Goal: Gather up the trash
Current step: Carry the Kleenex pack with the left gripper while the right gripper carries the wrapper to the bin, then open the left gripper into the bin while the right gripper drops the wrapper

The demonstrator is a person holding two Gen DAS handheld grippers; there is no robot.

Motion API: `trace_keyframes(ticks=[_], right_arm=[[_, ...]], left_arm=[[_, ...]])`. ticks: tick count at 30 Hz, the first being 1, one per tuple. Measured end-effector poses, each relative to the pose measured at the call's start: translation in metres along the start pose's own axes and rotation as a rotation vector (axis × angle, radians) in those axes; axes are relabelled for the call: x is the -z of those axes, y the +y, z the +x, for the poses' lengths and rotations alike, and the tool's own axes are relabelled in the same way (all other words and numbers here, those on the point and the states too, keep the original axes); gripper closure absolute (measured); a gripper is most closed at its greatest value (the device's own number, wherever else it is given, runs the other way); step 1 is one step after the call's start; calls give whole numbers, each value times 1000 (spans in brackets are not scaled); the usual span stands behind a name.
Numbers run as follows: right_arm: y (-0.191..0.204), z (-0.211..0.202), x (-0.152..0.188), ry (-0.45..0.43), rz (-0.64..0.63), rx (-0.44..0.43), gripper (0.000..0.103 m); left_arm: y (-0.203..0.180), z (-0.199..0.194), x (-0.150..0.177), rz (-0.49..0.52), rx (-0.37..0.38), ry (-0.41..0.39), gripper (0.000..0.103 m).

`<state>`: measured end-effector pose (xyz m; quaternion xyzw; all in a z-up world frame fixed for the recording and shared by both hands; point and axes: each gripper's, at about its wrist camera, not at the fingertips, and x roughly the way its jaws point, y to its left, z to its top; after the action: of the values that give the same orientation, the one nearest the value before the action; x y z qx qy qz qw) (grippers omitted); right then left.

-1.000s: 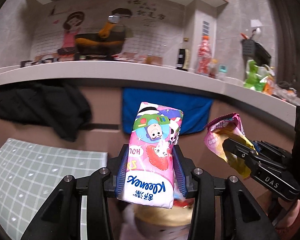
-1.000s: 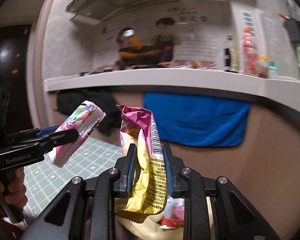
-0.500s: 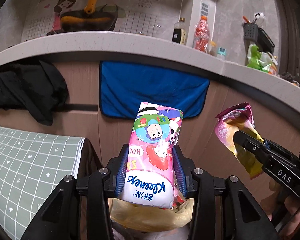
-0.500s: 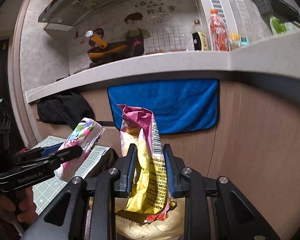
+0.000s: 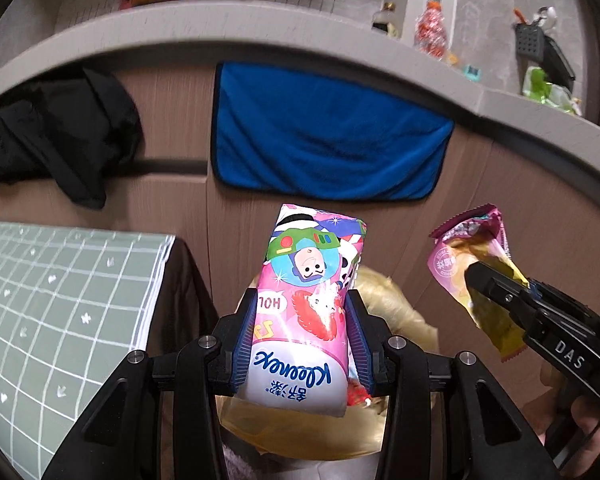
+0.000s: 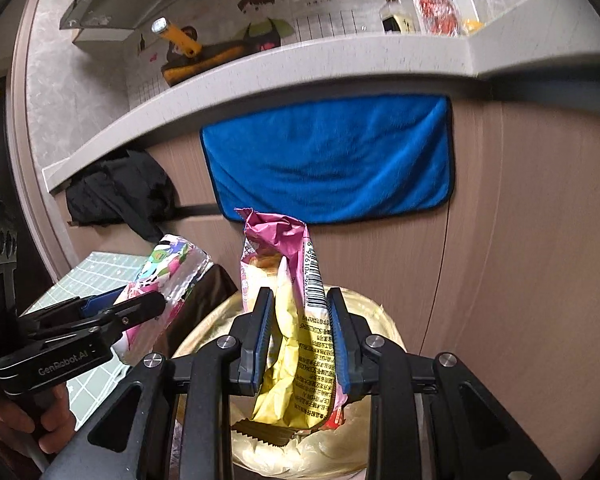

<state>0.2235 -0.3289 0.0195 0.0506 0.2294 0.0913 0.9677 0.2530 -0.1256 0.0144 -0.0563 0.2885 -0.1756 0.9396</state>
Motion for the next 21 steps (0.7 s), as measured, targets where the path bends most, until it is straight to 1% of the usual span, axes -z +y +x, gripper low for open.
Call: trace_keyframes(ticks=[4,11,12,17,21], right_arm=[[-1,15,8,34,5,2,78],[-8,40,20,90,25,-2,78],[-9,43,21,96,27,-3,76],[-14,54,26,120,46,-3,76],[-16,60,29,137,53,1,76]], left_arm=[[6,21,6,-13,-14,42,60],[12,47,14,-36,-15,113,60],[12,49,14,-38,-13,120,60],[11,58,16,-38,8,146,59],[9,64,16,-17,19,156,58]])
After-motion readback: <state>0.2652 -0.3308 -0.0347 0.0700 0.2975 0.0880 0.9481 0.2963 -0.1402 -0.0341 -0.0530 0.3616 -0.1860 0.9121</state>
